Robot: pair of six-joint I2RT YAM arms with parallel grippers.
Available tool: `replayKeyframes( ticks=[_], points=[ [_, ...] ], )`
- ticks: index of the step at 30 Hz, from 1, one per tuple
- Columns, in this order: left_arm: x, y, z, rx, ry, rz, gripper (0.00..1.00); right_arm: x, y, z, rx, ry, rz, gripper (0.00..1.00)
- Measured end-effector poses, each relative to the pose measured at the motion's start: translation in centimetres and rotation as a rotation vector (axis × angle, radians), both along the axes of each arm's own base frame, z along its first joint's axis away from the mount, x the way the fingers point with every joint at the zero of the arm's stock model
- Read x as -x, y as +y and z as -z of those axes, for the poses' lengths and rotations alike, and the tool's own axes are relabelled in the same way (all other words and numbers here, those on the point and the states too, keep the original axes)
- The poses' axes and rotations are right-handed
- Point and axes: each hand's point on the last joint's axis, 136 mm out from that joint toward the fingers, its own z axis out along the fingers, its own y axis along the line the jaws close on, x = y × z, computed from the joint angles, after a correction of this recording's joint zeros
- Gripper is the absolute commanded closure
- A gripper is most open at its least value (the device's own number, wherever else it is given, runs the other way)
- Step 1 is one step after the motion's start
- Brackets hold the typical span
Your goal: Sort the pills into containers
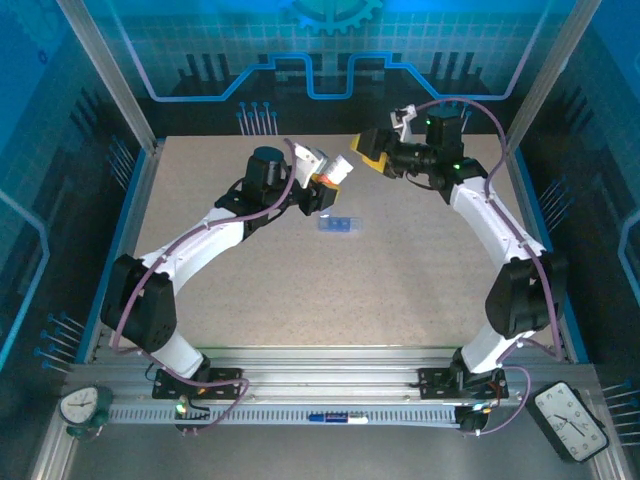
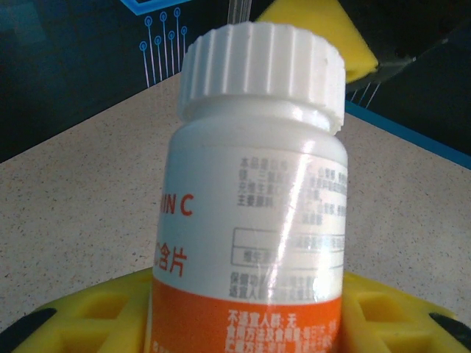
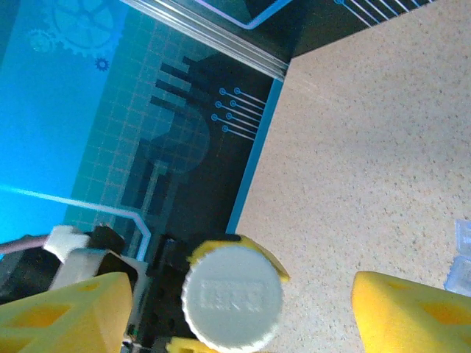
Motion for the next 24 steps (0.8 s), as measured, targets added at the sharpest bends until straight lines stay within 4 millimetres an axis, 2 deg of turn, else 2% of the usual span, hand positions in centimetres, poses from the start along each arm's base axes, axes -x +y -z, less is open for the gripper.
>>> replayKeyframes(
  ticks=[5, 13, 16, 21, 24],
  points=[
    [0.0, 0.0, 0.0, -0.001, -0.001, 0.0, 1.0, 0.0, 1.7, -0.6, 0.016, 0.014, -0.017, 0.22],
    [0.0, 0.0, 0.0, -0.001, -0.001, 0.001, 1.0, 0.2, 2.7, 1.3, 0.043, 0.087, -0.032, 0.28],
    [0.0, 0.0, 0.0, -0.001, -0.001, 0.001, 1.0, 0.4, 3.0, 1.9, 0.053, 0.102, -0.041, 0.33],
    [0.0, 0.0, 0.0, -0.001, -0.001, 0.0, 1.0, 0.7, 3.2, 2.1, 0.062, 0.103, -0.053, 0.52],
    [0.0, 0.0, -0.1, 0.0, -0.002, 0.0, 1.0, 0.7, 3.2, 2.2, 0.069, 0.092, -0.056, 0.6]
  ],
)
